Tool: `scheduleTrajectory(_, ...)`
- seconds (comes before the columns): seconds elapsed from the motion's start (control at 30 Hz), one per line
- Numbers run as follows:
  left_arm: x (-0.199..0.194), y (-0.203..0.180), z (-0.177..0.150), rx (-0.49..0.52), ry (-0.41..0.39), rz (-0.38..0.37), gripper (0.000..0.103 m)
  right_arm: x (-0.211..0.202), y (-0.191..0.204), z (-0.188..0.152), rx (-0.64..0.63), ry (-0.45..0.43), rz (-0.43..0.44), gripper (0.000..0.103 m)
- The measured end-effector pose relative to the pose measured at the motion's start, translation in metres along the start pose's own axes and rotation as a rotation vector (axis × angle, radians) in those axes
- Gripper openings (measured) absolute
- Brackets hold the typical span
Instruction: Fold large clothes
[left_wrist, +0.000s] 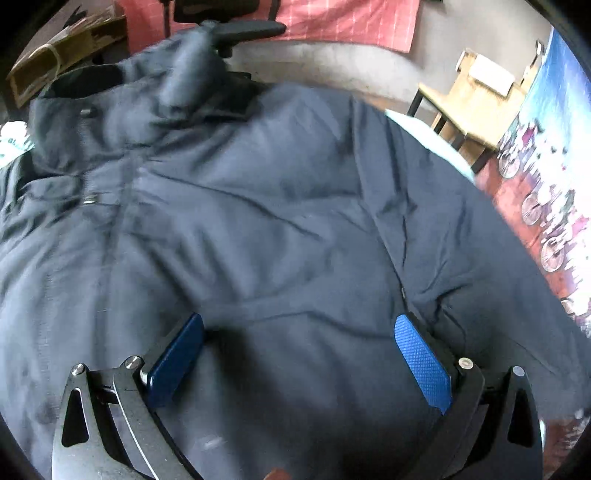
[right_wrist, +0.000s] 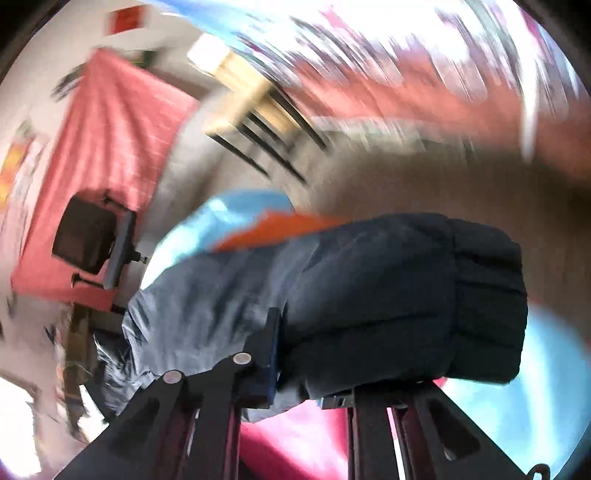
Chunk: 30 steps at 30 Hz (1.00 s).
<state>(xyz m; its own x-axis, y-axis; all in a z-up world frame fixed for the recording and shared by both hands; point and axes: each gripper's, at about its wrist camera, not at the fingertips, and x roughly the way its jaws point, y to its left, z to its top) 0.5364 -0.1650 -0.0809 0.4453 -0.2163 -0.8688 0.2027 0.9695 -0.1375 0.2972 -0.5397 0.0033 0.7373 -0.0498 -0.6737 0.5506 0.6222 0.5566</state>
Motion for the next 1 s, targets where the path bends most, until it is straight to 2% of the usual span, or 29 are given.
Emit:
scheduleTrajectory(0.1, -0.039, 0.027, -0.008, 0.006, -0.017, 0.011, 0.102, -0.022, 0.058, 0.011, -0.236, -0.15, 0.042, 0.011)
scheduleTrajectory(0.17, -0.073, 0.049, -0.018, 0.016, -0.035, 0.058, 0.102, -0.037, 0.101, 0.006, -0.37, -0.233, 0.095, 0.011)
scheduleTrajectory(0.27, -0.114, 0.069, -0.032, 0.002, -0.045, 0.136, 0.102, -0.049, 0.173, -0.013, -0.554, -0.298, 0.194, 0.011)
scheduleTrajectory(0.37, -0.153, 0.101, -0.053, -0.071, -0.065, 0.174, 0.102, -0.05, 0.243, -0.053, -0.742, -0.32, 0.267, 0.011)
scheduleTrajectory(0.47, -0.19, 0.139, -0.066, -0.213, -0.138, 0.127, 0.102, -0.043, 0.297, -0.103, -0.893, -0.312, 0.334, 0.011)
scheduleTrajectory(0.5, -0.203, 0.151, -0.073, -0.259, -0.153, 0.1, 0.102, -0.04, 0.319, -0.13, -0.97, -0.302, 0.361, 0.011)
scheduleTrajectory(0.6, -0.23, 0.191, -0.086, -0.403, -0.155, -0.016, 0.102, -0.024, 0.356, -0.186, -1.099, -0.258, 0.391, 0.011)
scheduleTrajectory(0.63, -0.234, 0.199, -0.088, -0.433, -0.155, -0.02, 0.102, -0.016, 0.366, -0.207, -1.127, -0.233, 0.403, 0.011)
scheduleTrajectory(0.8, -0.248, 0.228, -0.091, -0.461, -0.188, 0.037, 0.102, 0.011, 0.396, -0.286, -1.258, -0.153, 0.42, 0.011)
scheduleTrajectory(0.97, -0.253, 0.245, -0.104, -0.522, -0.22, -0.017, 0.102, 0.037, 0.402, -0.353, -1.374, -0.015, 0.391, 0.016)
scheduleTrajectory(1.0, -0.254, 0.242, -0.105, -0.52, -0.233, -0.021, 0.102, 0.045, 0.399, -0.361, -1.388, 0.038, 0.388, 0.022)
